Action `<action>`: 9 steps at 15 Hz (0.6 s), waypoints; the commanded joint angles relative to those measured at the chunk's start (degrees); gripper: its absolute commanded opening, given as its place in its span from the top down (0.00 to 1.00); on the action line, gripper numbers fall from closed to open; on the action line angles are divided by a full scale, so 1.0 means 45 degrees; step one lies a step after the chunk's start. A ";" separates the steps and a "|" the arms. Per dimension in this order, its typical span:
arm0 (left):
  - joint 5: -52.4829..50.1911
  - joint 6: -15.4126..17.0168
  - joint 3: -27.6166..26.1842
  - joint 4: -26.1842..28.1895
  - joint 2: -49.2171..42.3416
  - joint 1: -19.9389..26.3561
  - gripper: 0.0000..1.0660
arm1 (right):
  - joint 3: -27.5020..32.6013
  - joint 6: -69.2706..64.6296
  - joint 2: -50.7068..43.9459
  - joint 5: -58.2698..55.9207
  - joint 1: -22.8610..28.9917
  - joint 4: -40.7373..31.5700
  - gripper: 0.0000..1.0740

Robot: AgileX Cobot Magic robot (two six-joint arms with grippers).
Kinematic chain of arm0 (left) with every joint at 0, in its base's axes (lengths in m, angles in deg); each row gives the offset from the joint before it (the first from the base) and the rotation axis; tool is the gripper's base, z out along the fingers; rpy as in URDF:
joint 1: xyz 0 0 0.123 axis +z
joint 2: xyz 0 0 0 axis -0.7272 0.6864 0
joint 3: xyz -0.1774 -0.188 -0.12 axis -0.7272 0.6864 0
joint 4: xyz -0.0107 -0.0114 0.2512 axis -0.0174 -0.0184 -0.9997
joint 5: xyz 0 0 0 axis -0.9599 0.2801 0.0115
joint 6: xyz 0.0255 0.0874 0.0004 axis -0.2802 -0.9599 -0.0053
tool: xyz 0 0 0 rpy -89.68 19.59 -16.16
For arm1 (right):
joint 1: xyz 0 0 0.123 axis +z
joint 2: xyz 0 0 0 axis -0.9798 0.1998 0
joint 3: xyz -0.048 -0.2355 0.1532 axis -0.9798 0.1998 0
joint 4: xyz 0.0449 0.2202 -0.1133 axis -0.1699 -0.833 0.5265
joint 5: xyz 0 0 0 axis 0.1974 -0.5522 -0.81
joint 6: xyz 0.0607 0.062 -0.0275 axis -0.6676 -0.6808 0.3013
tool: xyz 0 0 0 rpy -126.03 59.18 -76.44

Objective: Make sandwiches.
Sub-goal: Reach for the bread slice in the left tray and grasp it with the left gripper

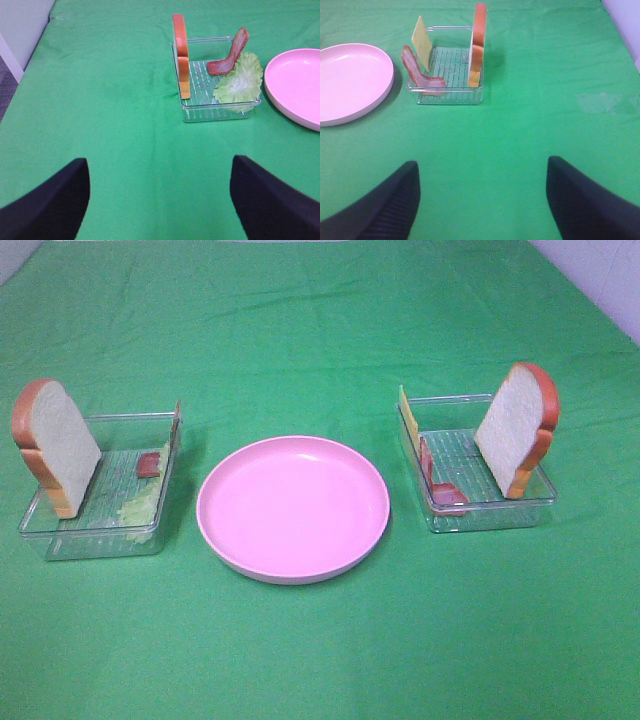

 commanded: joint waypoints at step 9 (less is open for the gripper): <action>-0.0980 -0.0025 -0.0637 0.0076 0.1184 0.0013 0.30 | 0.0025 0.0102 -0.0191 0.0115 -0.0064 -0.0038 0.37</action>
